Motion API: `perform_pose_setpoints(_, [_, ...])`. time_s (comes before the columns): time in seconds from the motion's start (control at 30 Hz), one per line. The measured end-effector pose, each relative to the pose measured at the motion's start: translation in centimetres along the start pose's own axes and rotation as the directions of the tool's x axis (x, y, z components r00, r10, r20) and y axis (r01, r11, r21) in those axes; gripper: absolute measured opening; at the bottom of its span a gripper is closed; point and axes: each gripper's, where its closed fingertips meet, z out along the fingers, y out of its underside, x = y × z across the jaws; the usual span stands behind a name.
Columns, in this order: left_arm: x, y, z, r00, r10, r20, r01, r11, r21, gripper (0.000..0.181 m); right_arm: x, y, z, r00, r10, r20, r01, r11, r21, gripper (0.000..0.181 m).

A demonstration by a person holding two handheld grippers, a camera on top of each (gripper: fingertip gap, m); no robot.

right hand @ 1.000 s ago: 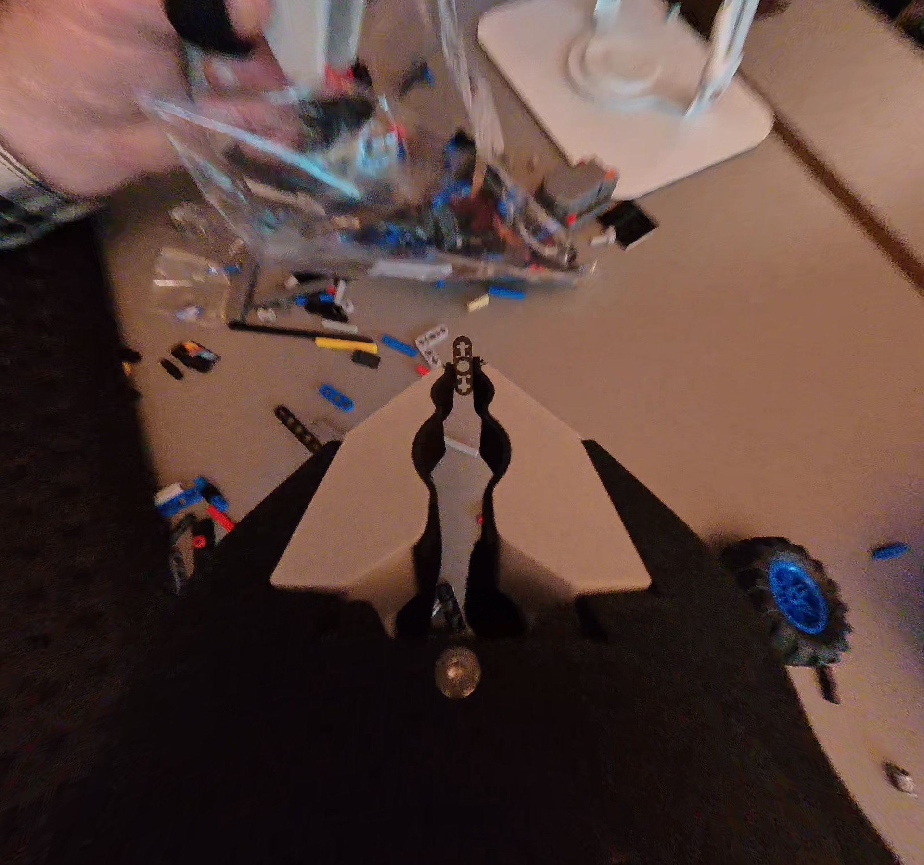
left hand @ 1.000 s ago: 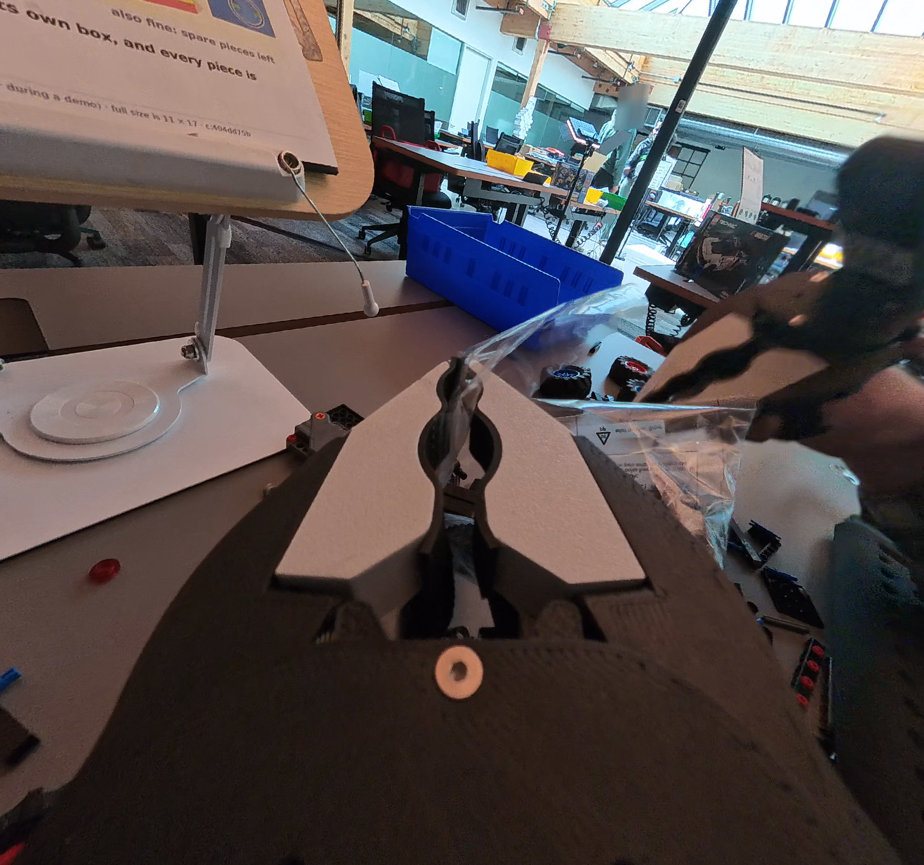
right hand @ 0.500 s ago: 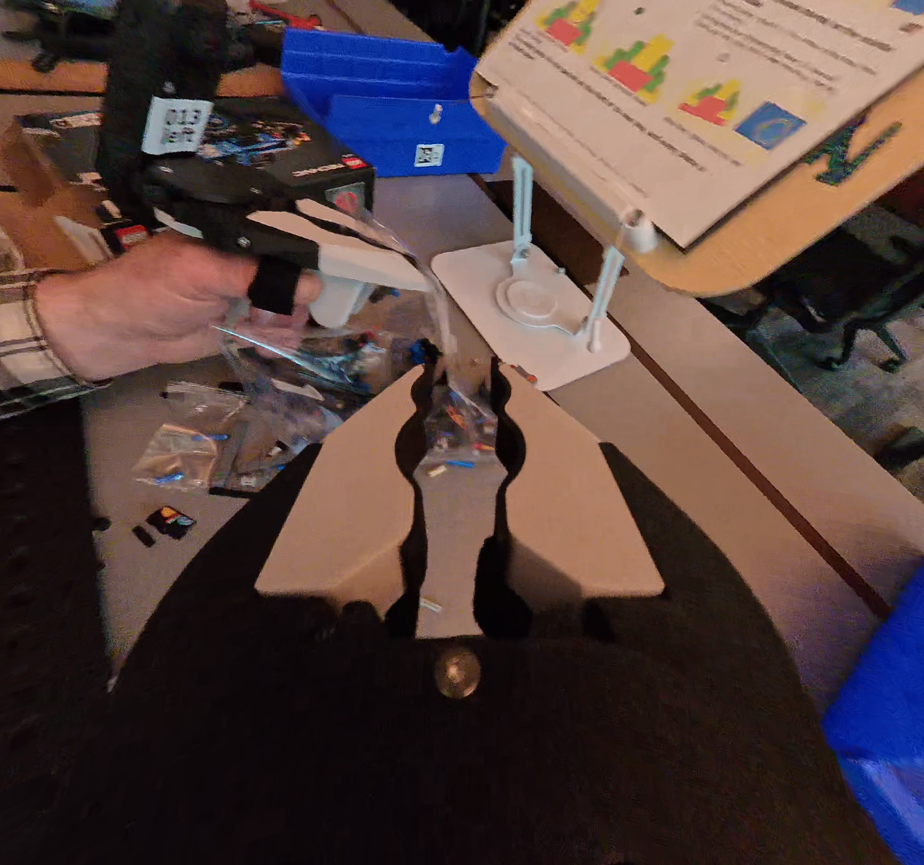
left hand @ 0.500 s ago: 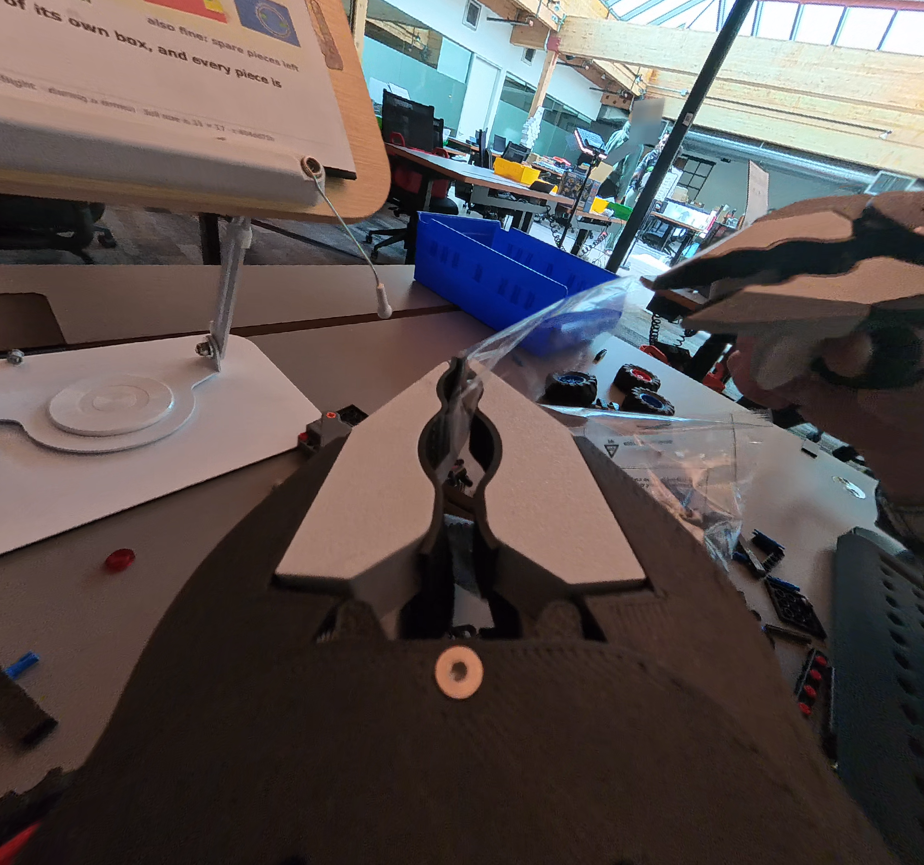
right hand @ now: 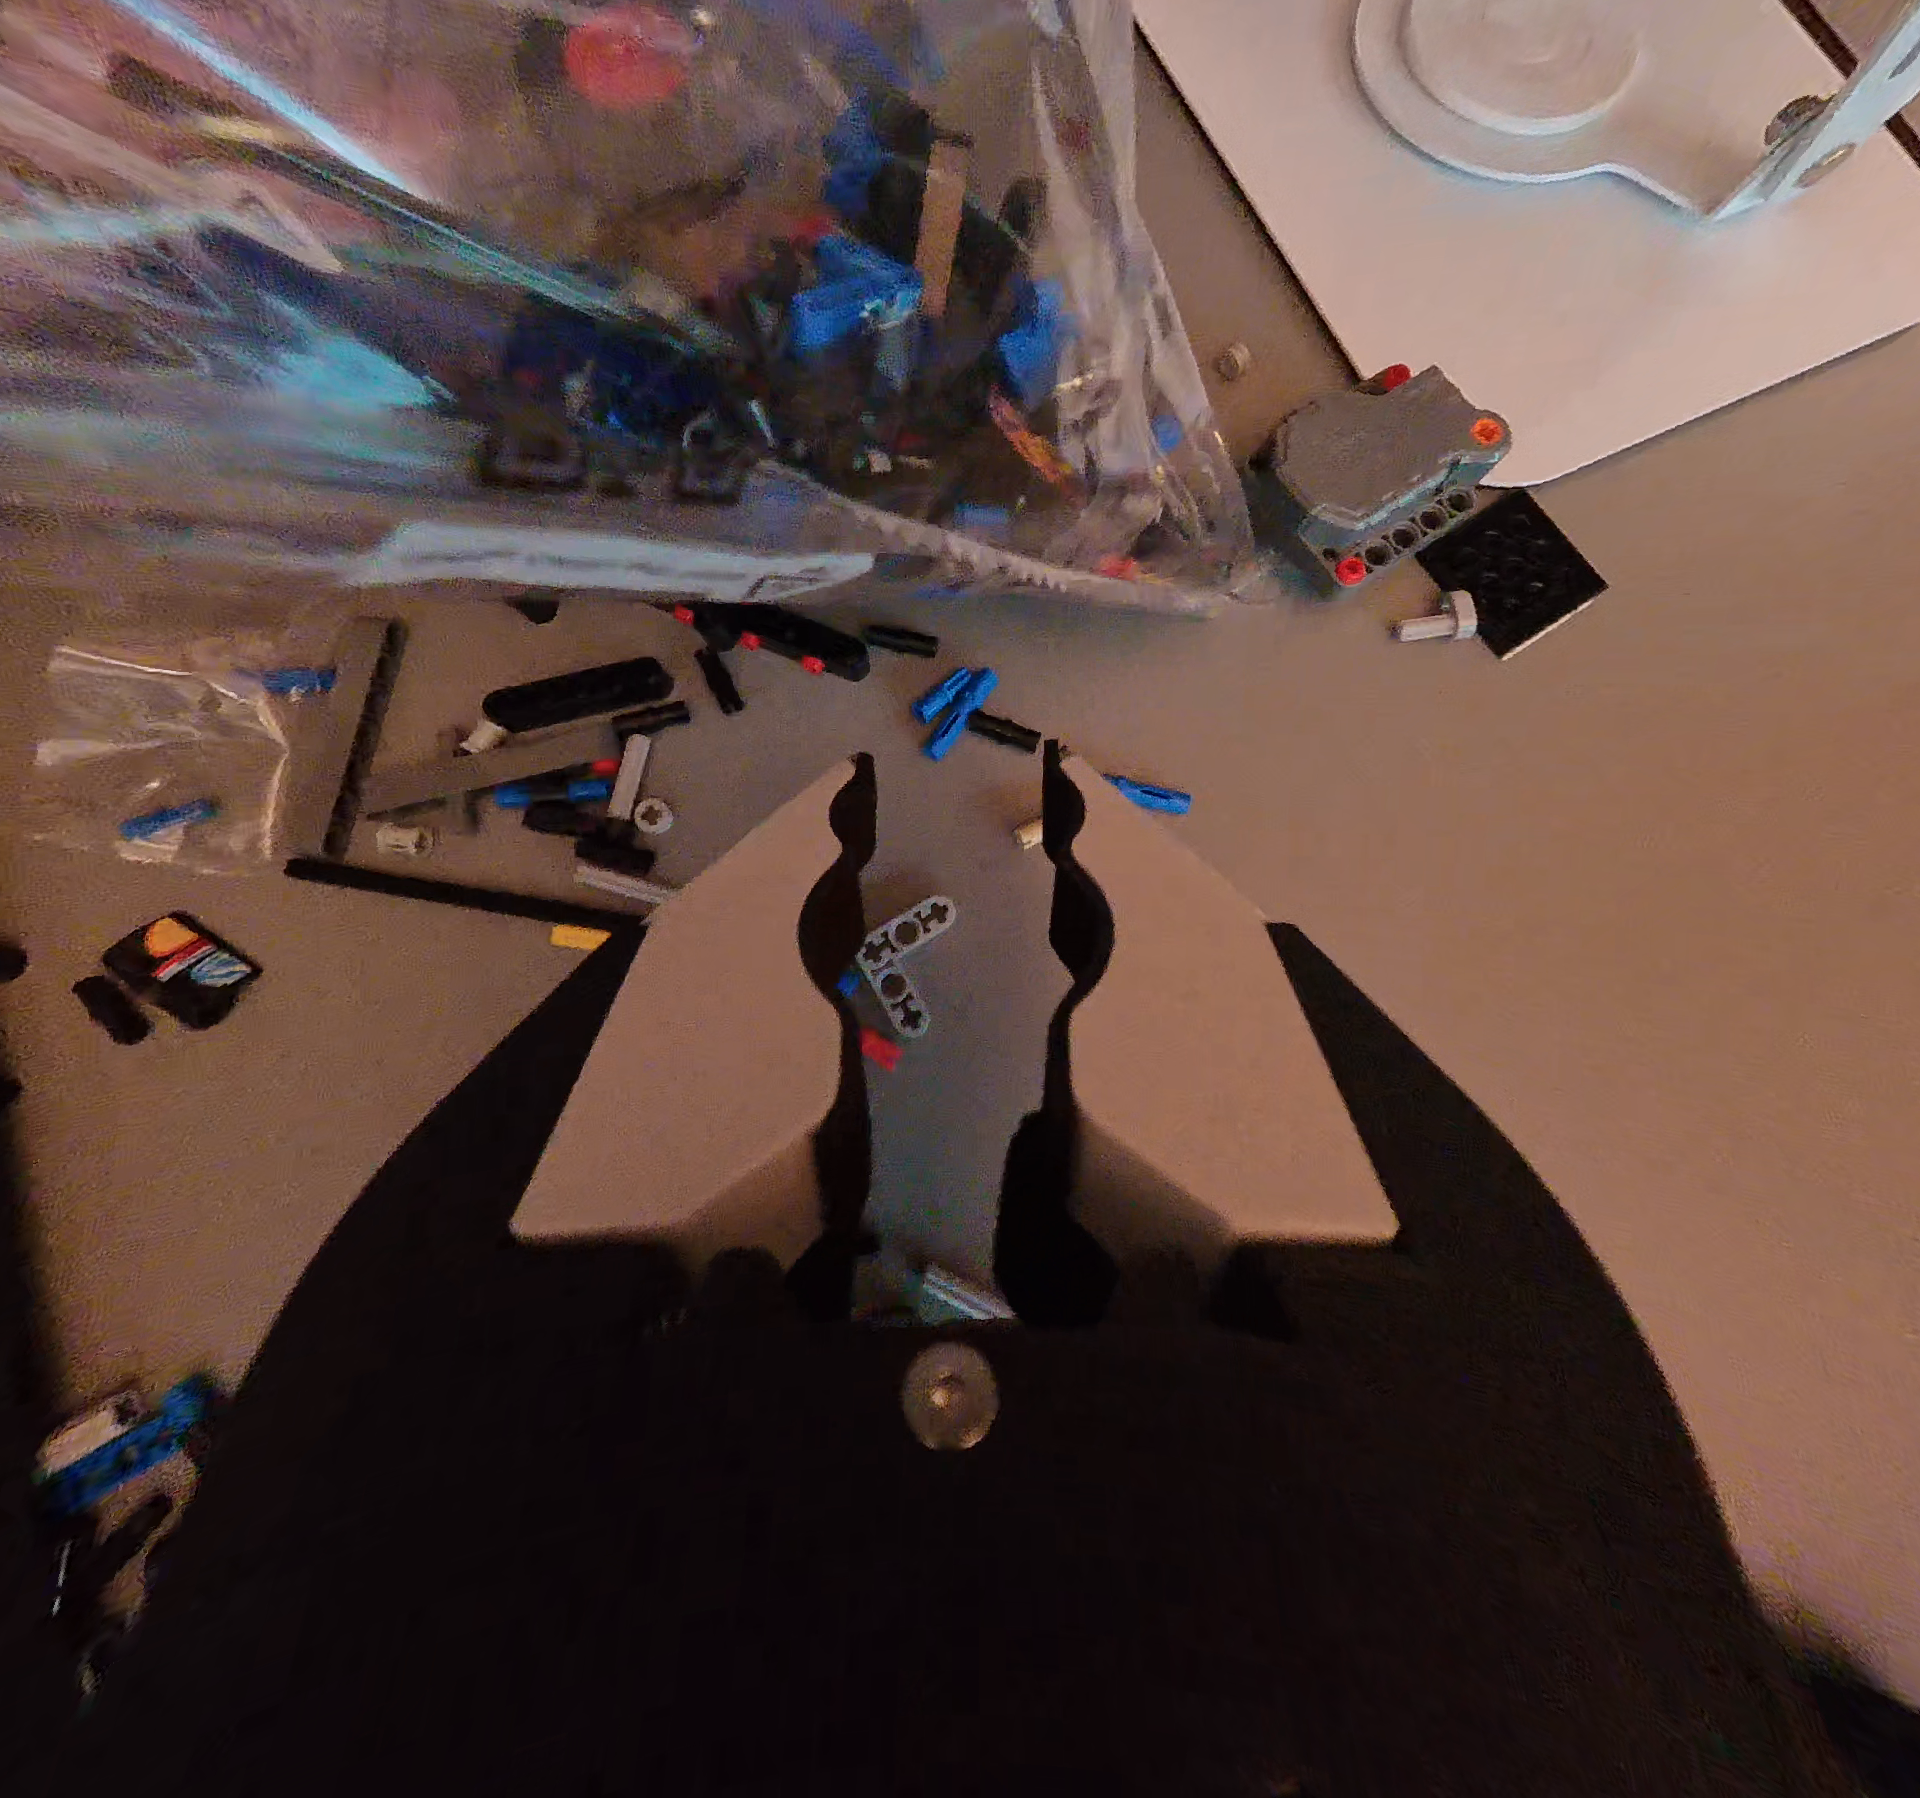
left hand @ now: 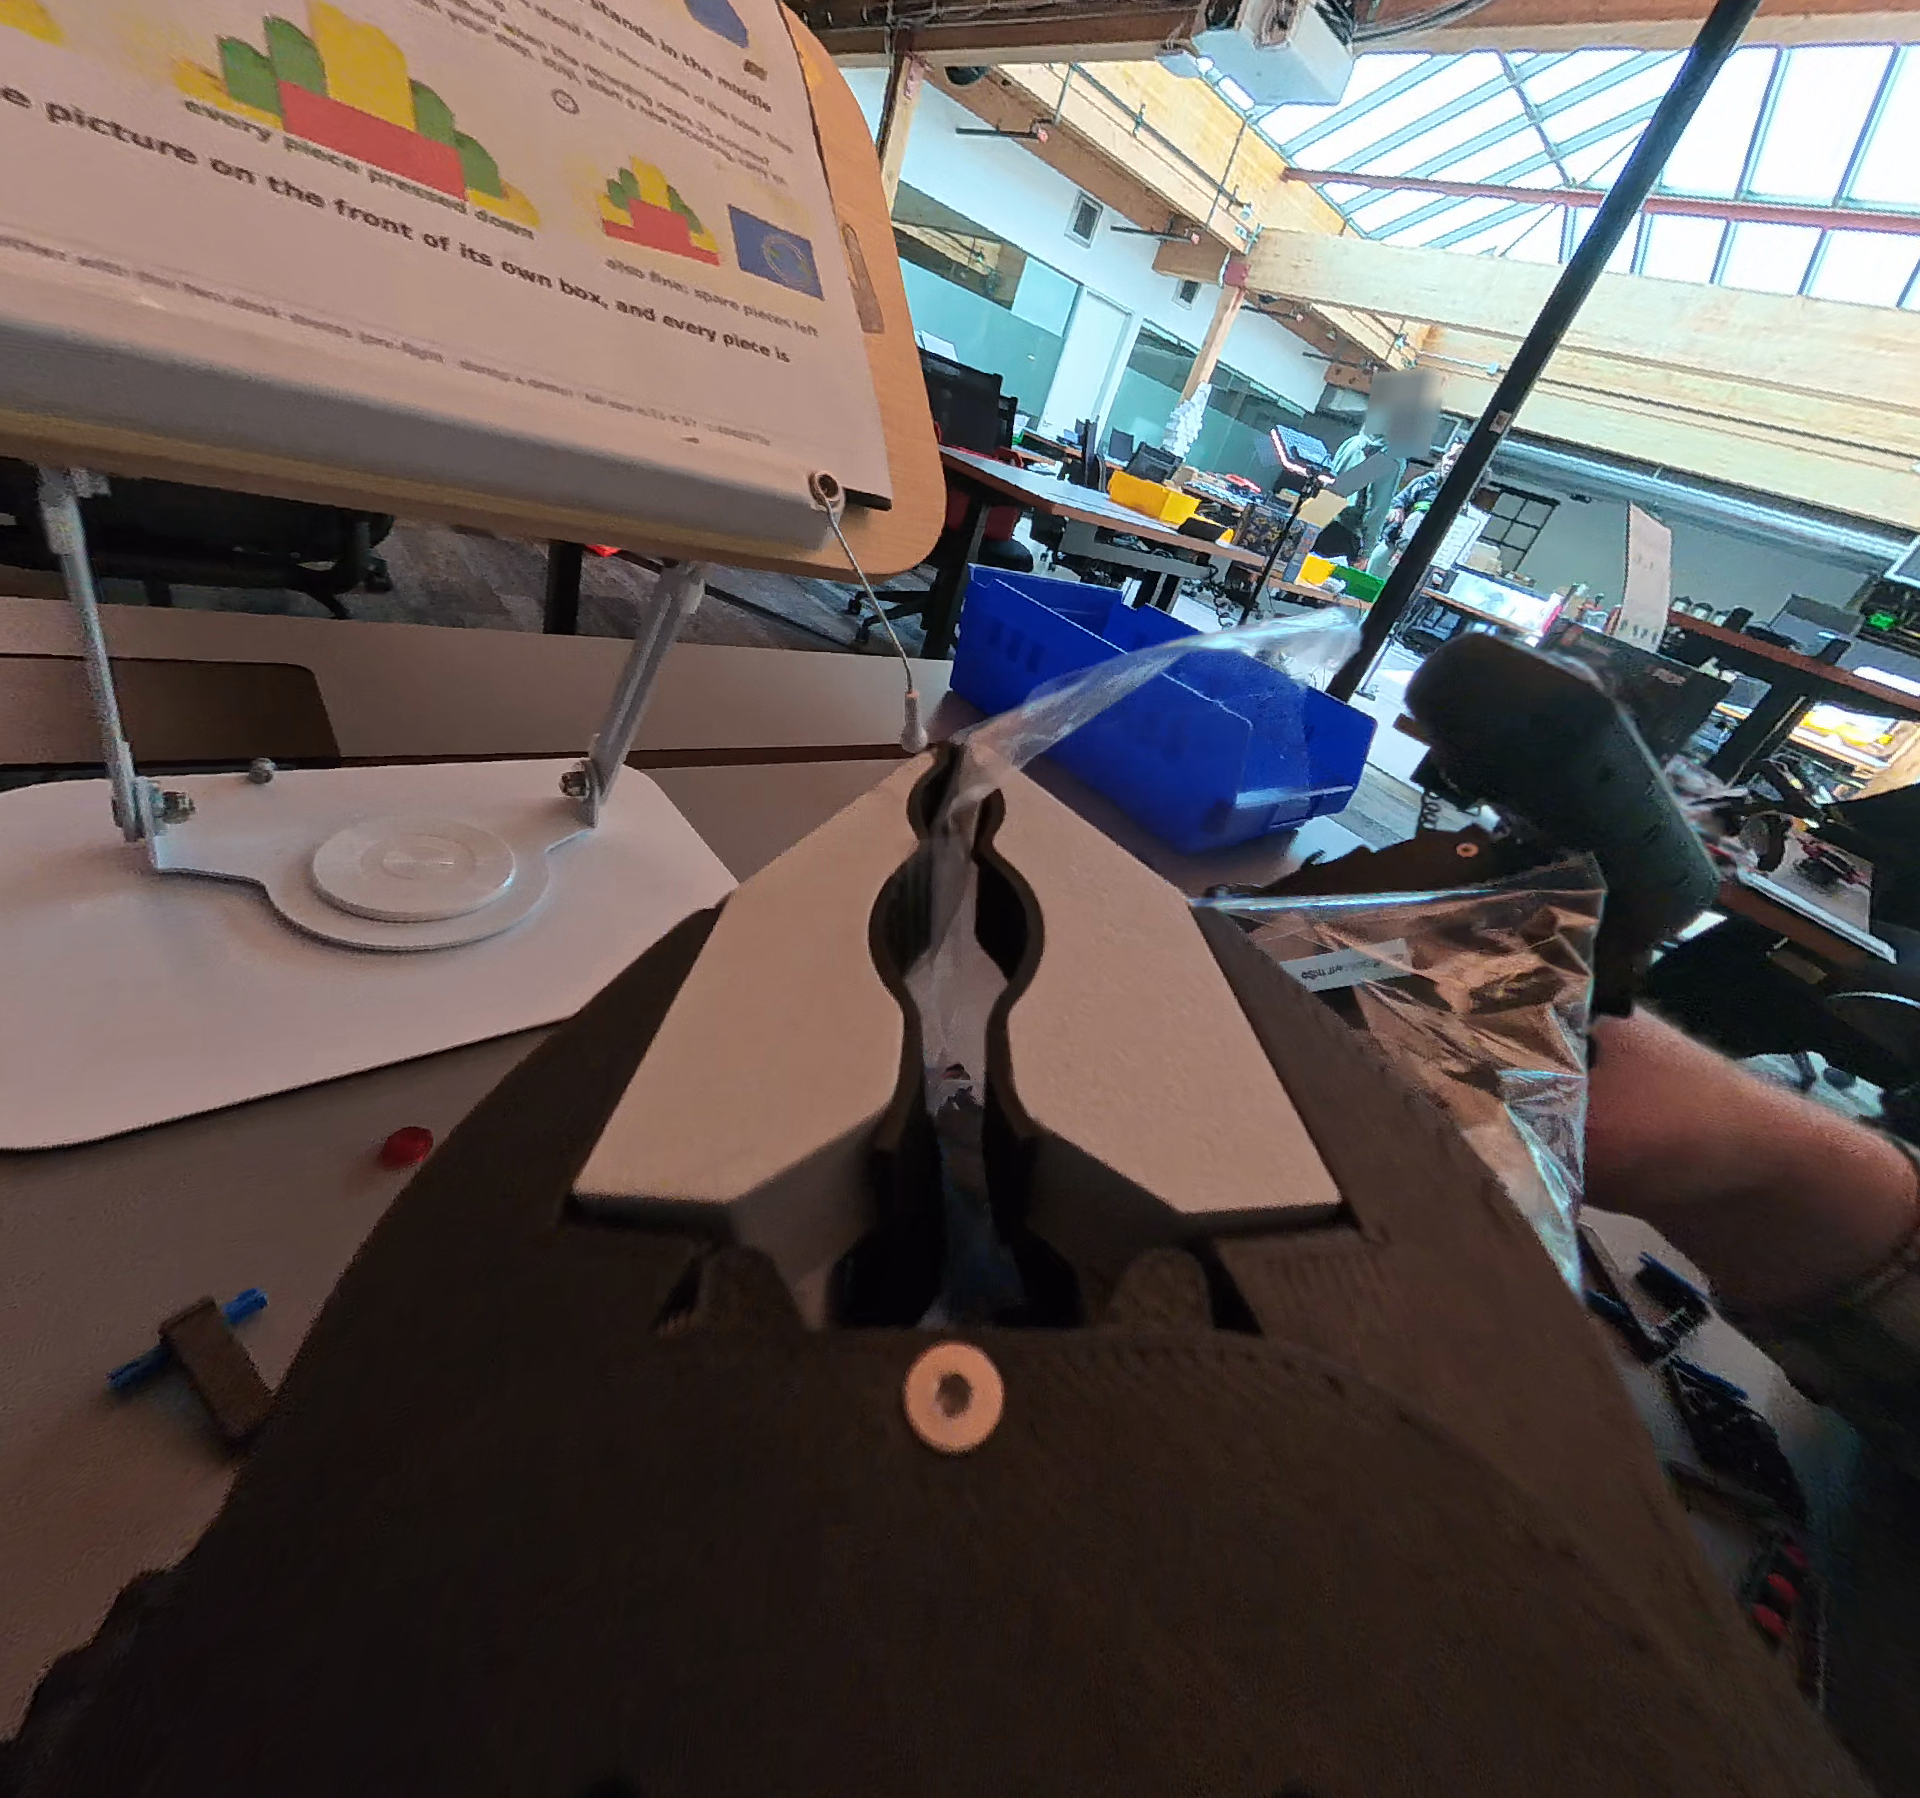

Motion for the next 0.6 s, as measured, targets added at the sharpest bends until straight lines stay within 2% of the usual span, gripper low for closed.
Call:
perform_pose_setpoints(0.27, [-0.1,-0.3,-0.2,1.000,-0.009,-0.001,0.009,1.000,0.010,0.000,-0.1,0.6,3.3,0.999,0.030,0.025,-0.028,0.996,-0.087,0.024])
perform_pose_setpoints(0.47, [0.0,-0.1,-0.1,1.000,-0.008,-0.006,0.008,1.000,0.003,0.000,-0.5,0.2,3.6,0.999,0.027,0.035,-0.024,0.996,-0.082,0.007])
perform_pose_setpoints(0.6, [0.0,-0.1,-0.1,1.000,-0.009,-0.008,0.009,1.000,0.002,0.000,-0.6,0.2,3.4,0.999,0.037,0.038,-0.034,0.996,-0.078,0.007])
